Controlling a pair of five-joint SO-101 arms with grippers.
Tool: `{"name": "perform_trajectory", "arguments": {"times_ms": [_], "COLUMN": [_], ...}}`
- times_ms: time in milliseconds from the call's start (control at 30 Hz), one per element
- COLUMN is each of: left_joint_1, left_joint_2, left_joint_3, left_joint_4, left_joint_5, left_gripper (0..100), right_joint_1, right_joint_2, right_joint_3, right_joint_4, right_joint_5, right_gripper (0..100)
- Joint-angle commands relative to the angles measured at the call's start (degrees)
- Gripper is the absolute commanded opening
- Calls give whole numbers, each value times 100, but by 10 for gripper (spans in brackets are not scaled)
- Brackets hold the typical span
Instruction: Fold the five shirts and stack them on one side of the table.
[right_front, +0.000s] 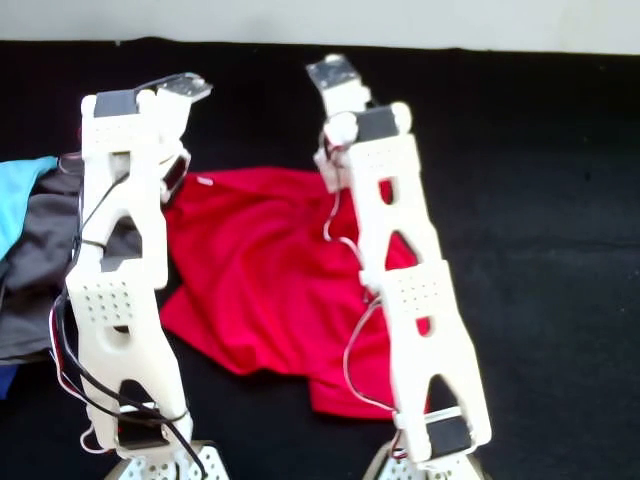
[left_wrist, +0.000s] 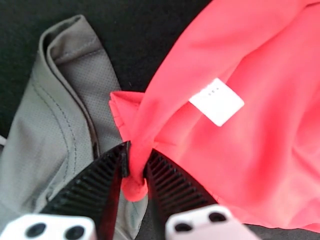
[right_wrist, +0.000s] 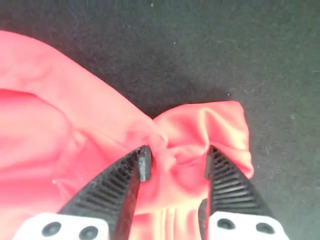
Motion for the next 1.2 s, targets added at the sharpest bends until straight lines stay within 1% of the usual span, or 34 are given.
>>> {"name": "perform_trajectory", "arguments": {"times_ms": [0,67,133,267,300,367,567,700,800,933,1167], "left_joint_1": [22,22,22,22,22,22,13,13,13,13,13], "left_joint_2": [-40,-40,-40,-40,-40,-40,-40,-40,-40,-40,-40], "left_joint_3": [-163,-163,-163,-163,-163,-163,-163,-163,-163,-163,-163], "left_joint_4": [0,0,0,0,0,0,18,18,18,18,18], "left_joint_5": [-26,-26,-26,-26,-26,-26,-26,-26,-26,-26,-26], "left_gripper": [10,10,10,10,10,10,10,10,10,10,10], "right_joint_1": [-57,-57,-57,-57,-48,-31,-31,-31,-48,-57,-66], "right_joint_2": [-57,-57,-66,-75,-84,-207,-1086,-1543,-1912,-2062,-2070], "right_joint_3": [-277,-277,-277,-321,-330,-391,-356,303,1077,2070,2659], "right_joint_4": [136,136,136,145,145,145,163,171,163,145,154], "right_joint_5": [62,62,62,62,62,44,35,35,53,62,62], "right_gripper": [187,186,161,0,12,4,9,9,15,99,79]}}
